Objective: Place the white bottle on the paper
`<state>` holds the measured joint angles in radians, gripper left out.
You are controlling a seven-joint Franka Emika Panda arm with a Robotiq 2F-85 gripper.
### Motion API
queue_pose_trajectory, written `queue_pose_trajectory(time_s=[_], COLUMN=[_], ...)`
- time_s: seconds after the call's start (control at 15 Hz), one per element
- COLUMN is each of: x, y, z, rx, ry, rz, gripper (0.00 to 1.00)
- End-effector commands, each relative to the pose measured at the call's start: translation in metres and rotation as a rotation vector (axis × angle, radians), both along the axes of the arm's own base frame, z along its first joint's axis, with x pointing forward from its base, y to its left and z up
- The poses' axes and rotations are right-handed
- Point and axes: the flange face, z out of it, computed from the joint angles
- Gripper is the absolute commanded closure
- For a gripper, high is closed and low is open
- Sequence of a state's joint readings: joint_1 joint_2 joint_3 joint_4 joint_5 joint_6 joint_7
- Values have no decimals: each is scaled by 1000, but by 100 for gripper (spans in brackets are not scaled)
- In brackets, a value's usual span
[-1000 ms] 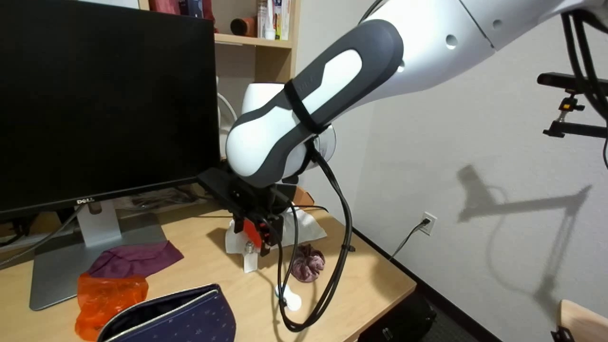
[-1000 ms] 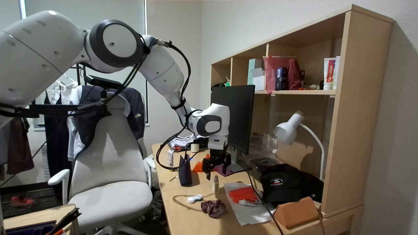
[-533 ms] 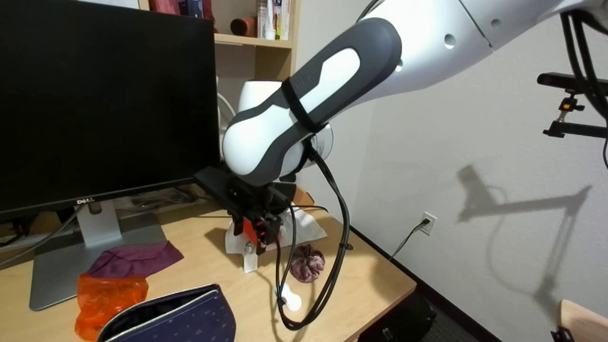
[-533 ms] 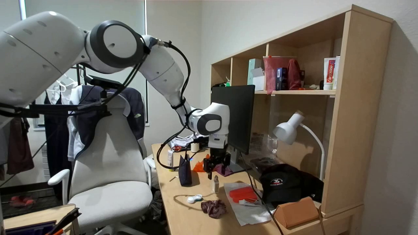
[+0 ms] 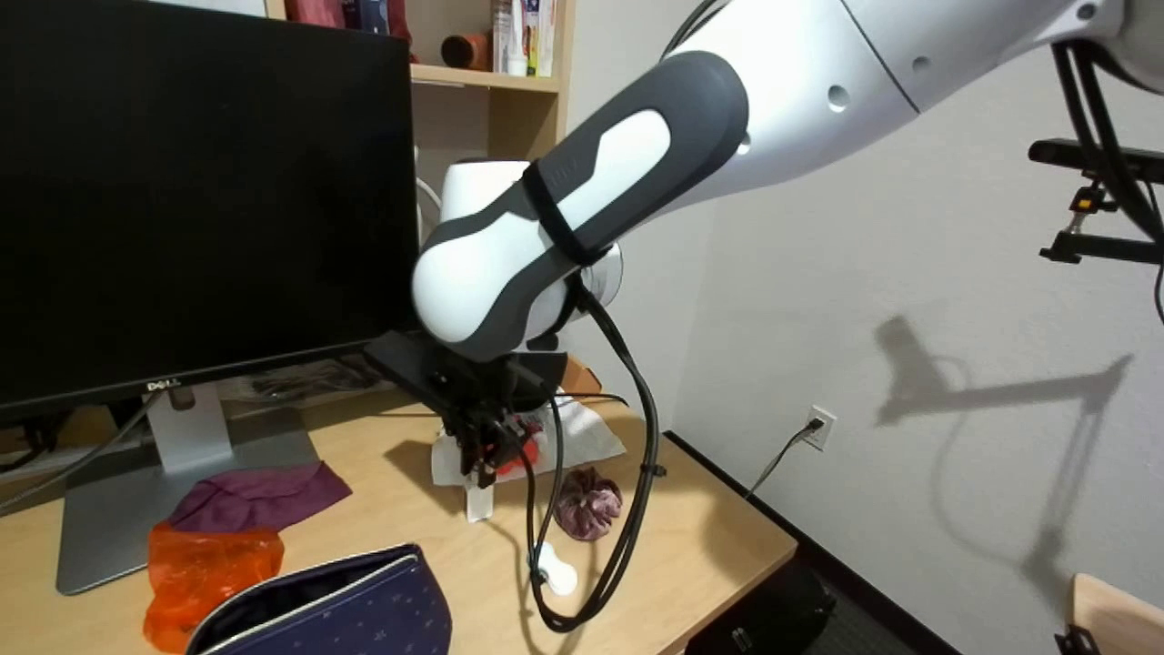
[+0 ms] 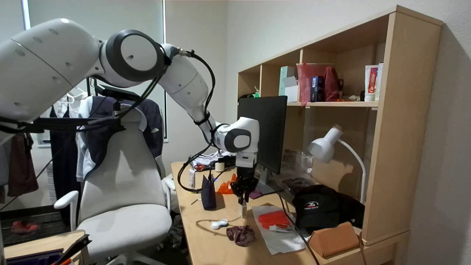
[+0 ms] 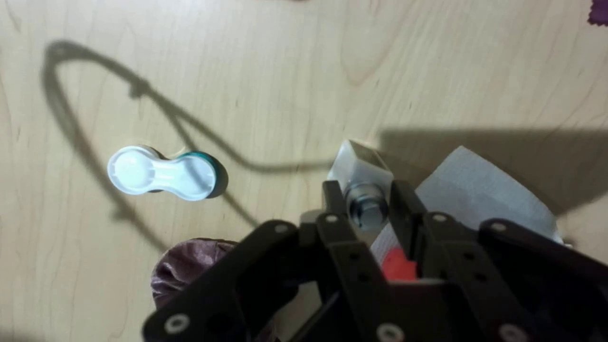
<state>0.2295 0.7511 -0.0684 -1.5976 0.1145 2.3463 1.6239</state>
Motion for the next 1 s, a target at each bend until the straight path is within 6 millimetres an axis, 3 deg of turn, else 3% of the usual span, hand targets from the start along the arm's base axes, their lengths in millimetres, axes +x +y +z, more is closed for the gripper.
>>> queue_pose_trajectory(time_s=[0.0,0.33,0.67,0.93], x=[6,3,10,18], y=[1,-20,-65,-114], z=[0,24,47,57], rx=[-30,-47,-53,-41], ry=[13,-6,-46,-62], rz=[-9,-58,-160,-246], gripper=[91,88,88,88])
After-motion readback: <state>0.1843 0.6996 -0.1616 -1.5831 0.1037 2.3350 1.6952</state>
